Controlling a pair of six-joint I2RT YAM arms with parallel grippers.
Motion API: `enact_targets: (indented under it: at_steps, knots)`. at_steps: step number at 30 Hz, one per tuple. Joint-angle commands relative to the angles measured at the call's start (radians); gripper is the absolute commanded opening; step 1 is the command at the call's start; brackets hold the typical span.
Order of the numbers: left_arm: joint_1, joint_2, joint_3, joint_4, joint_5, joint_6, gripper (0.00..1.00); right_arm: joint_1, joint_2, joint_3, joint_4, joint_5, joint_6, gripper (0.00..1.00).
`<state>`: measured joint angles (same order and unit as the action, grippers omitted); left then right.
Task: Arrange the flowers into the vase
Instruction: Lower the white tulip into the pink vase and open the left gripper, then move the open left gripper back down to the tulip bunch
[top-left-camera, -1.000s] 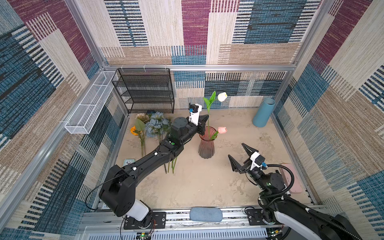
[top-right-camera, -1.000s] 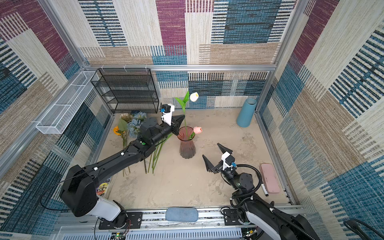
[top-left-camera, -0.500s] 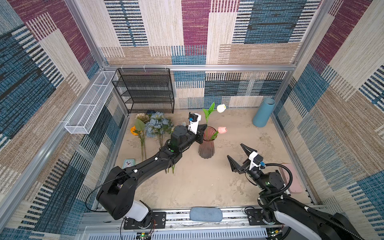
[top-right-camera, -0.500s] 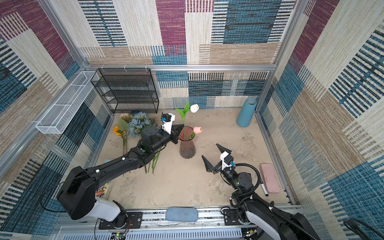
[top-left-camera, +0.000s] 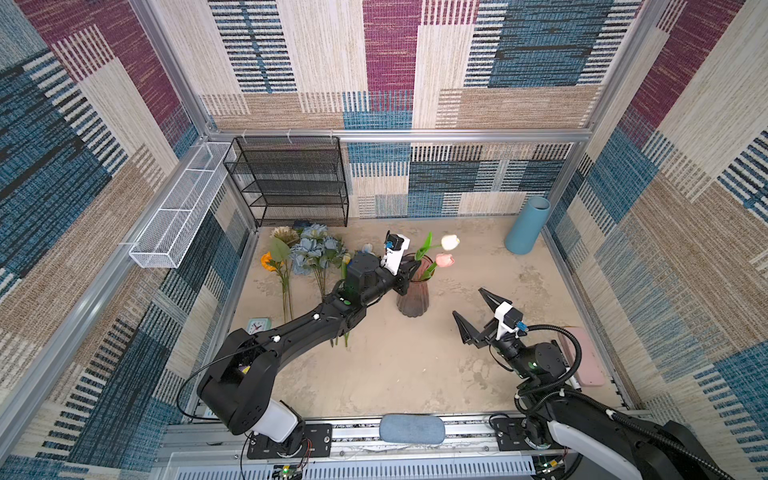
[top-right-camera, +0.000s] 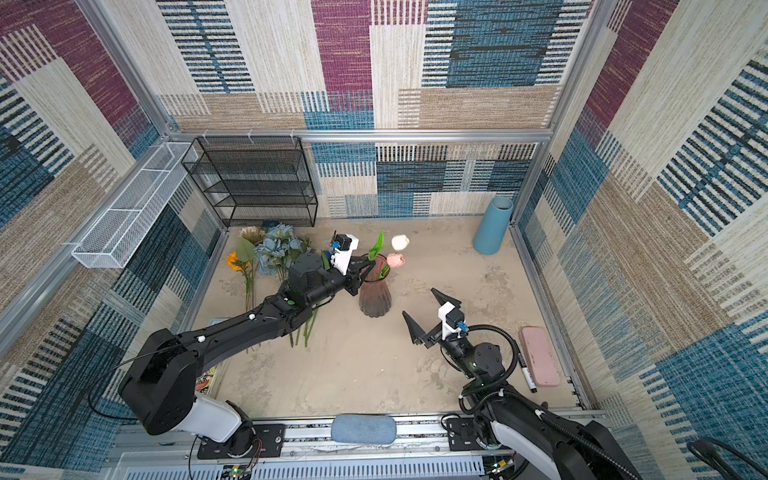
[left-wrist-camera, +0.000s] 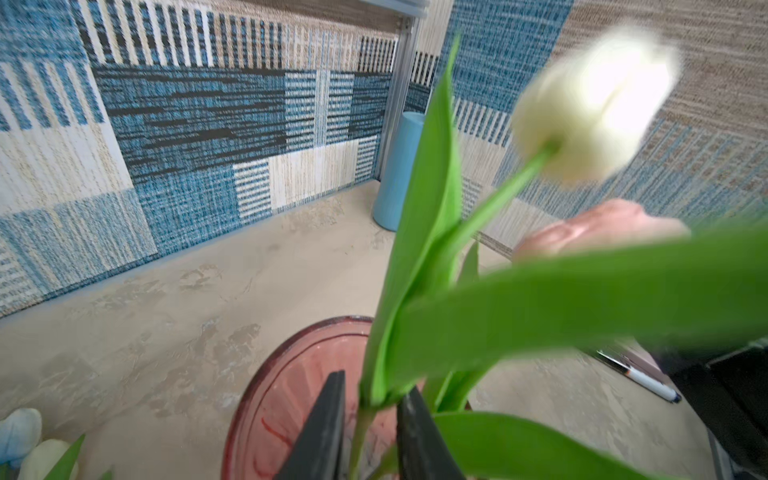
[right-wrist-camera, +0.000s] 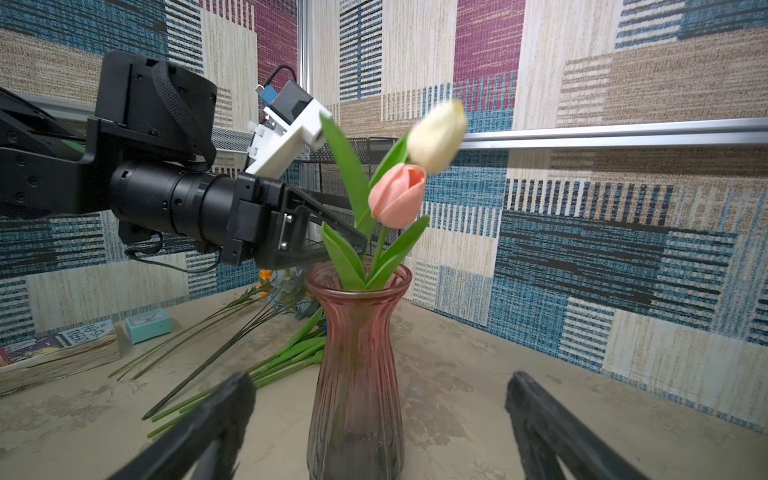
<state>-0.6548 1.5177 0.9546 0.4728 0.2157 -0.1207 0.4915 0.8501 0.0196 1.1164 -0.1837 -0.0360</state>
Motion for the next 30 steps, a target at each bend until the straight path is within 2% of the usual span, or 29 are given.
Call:
enact_targets:
  at_steps: [1, 5, 11, 15, 18, 22, 24, 26, 27, 30]
  knots:
    - [0.0, -0.016, 0.028, -0.103, 0.002, 0.051, 0.32, 0.001, -0.006, 0.008, 0.02, -0.003, -0.005, 0.98]
    - [0.001, -0.045, 0.029, -0.168, -0.029, 0.068, 0.35, 0.001, -0.004, 0.008, 0.022, -0.005, -0.004, 0.98]
    - [0.021, -0.146, -0.024, -0.167, -0.057, 0.07, 0.38, 0.001, 0.001, 0.01, 0.022, -0.008, -0.002, 0.98]
    - [0.095, -0.208, -0.038, -0.197, -0.062, 0.031, 0.39, 0.001, 0.003, 0.011, 0.022, -0.01, -0.002, 0.98]
    - [0.204, -0.21, -0.021, -0.265, -0.074, -0.047, 0.44, 0.001, 0.0, 0.01, 0.023, -0.013, -0.002, 0.98]
    - [0.35, -0.154, 0.026, -0.424, -0.088, -0.172, 0.45, 0.001, 0.006, 0.011, 0.024, -0.011, -0.004, 0.98]
    - [0.395, -0.086, 0.092, -0.569, -0.096, -0.191, 0.45, 0.001, 0.007, 0.01, 0.028, -0.015, -0.005, 0.98]
    - [0.405, -0.011, 0.158, -0.69, -0.097, -0.168, 0.49, 0.001, 0.01, 0.007, 0.034, -0.024, -0.008, 0.98]
    - [0.404, 0.03, 0.188, -0.749, -0.101, -0.15, 0.54, 0.001, 0.01, 0.009, 0.031, -0.029, -0.01, 0.98]
    - [0.403, 0.133, 0.263, -0.876, -0.126, -0.127, 0.58, 0.001, 0.012, 0.012, 0.029, -0.043, -0.009, 0.98]
